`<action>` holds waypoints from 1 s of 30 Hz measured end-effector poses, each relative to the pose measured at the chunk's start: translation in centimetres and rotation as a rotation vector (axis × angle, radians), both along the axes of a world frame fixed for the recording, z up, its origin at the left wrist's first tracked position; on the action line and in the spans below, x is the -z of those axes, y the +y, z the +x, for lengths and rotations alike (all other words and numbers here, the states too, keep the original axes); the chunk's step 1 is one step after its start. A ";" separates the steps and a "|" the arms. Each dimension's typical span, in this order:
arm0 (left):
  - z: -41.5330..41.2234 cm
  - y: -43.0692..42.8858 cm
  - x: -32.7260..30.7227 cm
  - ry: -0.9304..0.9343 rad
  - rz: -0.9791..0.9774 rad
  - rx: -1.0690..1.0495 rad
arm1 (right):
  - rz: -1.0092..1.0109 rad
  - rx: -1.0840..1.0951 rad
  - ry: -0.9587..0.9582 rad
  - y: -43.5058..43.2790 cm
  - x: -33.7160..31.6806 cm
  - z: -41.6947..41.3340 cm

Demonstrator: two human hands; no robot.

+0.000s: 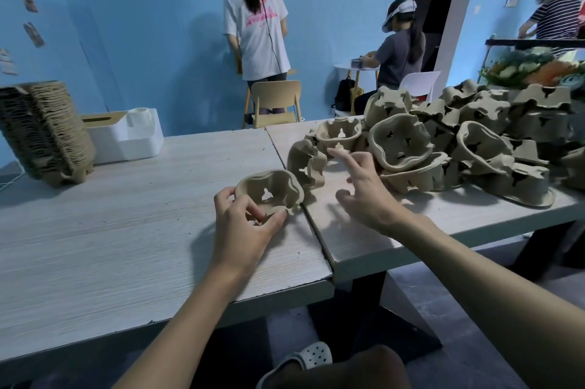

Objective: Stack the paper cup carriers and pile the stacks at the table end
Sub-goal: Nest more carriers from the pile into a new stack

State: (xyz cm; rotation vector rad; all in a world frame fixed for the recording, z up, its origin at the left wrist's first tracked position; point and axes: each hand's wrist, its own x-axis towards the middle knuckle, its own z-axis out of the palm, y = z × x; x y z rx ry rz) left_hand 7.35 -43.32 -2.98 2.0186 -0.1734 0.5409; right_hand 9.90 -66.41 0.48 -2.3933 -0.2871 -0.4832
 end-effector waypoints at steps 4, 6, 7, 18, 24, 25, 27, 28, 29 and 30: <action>0.2 -0.1 0.1 0.011 -0.017 -0.008 | -0.382 0.002 -0.090 0.5 -0.1 0.9; 0.2 -0.1 0.2 0.011 -0.018 -0.016 | -0.481 0.005 -0.108 0.9 -0.8 1.8; 0.3 -0.1 0.2 0.008 -0.017 -0.018 | -0.463 -0.025 -0.089 1.1 -1.3 2.1; -0.2 -0.1 -0.2 -0.112 -0.087 0.025 | 0.066 0.074 -0.184 -0.6 0.0 2.3; 0.0 -1.9 -0.3 -0.036 -0.067 0.079 | 0.298 0.100 -0.333 -0.2 -2.0 0.4; 0.0 -2.6 -0.5 -0.027 -0.063 0.089 | 0.316 0.075 -0.326 0.1 -2.3 0.0; -0.2 -4.5 -0.8 -0.016 -0.045 0.116 | 0.325 0.026 -0.303 0.6 -2.4 -0.9; -0.3 -5.4 -0.9 -0.010 -0.039 0.131 | 0.318 0.009 -0.294 0.8 -2.2 -1.3; -0.3 -6.1 -0.8 -0.007 -0.041 0.140 | 0.307 -0.002 -0.288 0.7 -1.9 -1.6; -0.3 -6.7 -0.7 -0.008 -0.054 0.145 | 0.296 -0.014 -0.287 0.6 -1.6 -2.0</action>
